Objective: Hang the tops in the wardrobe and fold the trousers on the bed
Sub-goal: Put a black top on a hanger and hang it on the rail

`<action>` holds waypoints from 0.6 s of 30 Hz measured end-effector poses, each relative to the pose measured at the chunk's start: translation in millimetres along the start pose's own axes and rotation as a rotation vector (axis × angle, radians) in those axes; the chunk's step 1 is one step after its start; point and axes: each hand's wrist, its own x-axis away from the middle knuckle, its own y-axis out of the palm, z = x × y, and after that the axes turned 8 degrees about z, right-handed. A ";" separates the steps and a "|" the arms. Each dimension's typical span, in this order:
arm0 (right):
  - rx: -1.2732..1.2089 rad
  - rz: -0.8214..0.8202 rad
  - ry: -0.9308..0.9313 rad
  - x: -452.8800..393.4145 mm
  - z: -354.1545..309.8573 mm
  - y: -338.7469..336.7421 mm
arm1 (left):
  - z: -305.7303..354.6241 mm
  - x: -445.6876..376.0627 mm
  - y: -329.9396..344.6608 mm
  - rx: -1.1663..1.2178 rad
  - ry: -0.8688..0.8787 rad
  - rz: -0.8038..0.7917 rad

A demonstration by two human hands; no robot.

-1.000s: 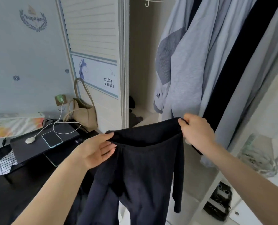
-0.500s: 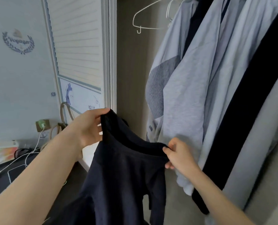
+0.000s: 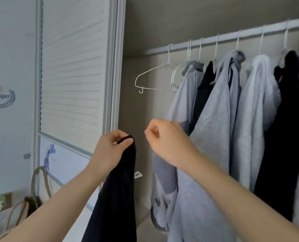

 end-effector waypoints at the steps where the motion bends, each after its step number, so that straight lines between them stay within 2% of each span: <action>1: 0.049 0.054 -0.030 -21.3 -3.7 -2.2 | 1.3 -8.5 0.3 -0.032 0.089 -0.007; 4: 0.231 0.181 -0.115 -82.4 -6.2 -2.9 | 2.1 -35.6 -2.1 -0.053 0.230 -0.033; 9: 0.500 0.309 -0.131 -172.9 8.6 -0.6 | -9.0 -79.6 -3.8 -0.031 0.243 -0.045; 13: 0.604 0.428 -0.023 -233.0 27.0 -0.6 | -16.5 -113.0 1.9 -0.003 0.248 -0.060; 15: 0.706 0.388 0.034 -254.2 35.6 2.1 | -18.3 -123.6 6.7 0.011 0.227 -0.079; 18: 0.676 0.295 0.281 -278.5 46.2 4.8 | -23.9 -133.9 16.3 0.046 0.190 -0.112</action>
